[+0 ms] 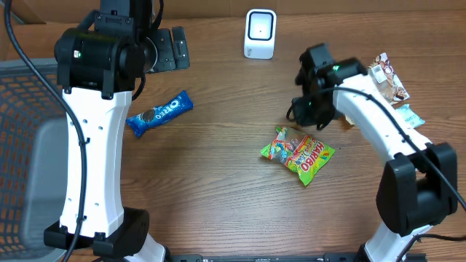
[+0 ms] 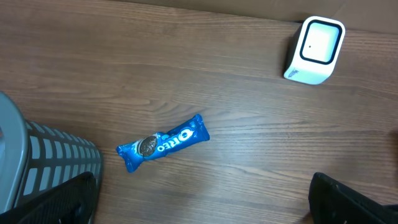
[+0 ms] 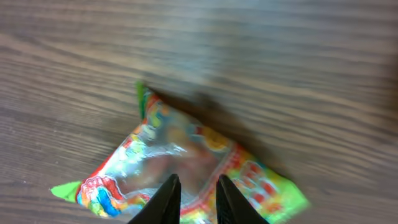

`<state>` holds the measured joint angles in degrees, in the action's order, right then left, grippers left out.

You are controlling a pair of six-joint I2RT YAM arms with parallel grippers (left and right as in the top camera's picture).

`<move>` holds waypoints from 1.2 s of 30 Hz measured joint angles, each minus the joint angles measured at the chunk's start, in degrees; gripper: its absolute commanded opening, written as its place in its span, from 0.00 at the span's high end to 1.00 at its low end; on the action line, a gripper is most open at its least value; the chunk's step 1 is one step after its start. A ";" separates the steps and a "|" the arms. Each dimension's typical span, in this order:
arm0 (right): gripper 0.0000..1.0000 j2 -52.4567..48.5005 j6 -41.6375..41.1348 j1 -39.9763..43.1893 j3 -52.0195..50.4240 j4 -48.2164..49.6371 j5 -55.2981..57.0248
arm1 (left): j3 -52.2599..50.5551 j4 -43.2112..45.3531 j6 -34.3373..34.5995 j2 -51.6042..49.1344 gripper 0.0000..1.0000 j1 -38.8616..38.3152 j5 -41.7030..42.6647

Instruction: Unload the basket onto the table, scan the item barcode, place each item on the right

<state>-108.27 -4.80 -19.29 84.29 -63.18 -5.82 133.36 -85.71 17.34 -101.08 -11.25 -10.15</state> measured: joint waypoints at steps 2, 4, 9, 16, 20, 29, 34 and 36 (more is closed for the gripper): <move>0.79 0.00 0.11 -0.83 -3.30 2.58 -1.86 | 0.00 0.00 0.00 0.00 0.00 0.00 0.00; 0.78 0.00 0.13 -1.92 -6.78 4.92 -3.76 | 0.02 0.00 0.00 0.00 0.00 0.00 0.00; 0.62 0.00 0.26 -4.76 -13.11 9.90 -6.16 | 0.02 0.00 0.00 0.00 0.00 0.00 0.00; 0.00 1.81 2.67 -6.54 -17.27 14.56 -9.33 | 0.02 0.02 0.00 0.00 0.00 0.00 0.00; 0.00 1.46 3.78 -6.80 -13.92 7.23 -8.74 | 0.00 0.00 0.00 0.00 0.00 0.00 0.00; 0.00 0.68 -5.53 -6.14 3.69 -7.08 3.80 | 0.02 0.00 0.00 0.00 0.00 0.00 0.00; 0.00 0.68 -16.35 -5.40 1.49 -10.05 6.95 | 0.02 0.02 0.00 0.00 0.00 0.00 0.00; 0.00 0.68 -19.08 -5.22 -1.62 -9.27 6.88 | 0.02 0.00 0.00 0.00 0.00 0.00 0.00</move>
<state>-107.59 -23.88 -24.51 82.67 -72.44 1.06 133.38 -85.71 17.34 -101.08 -11.25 -10.15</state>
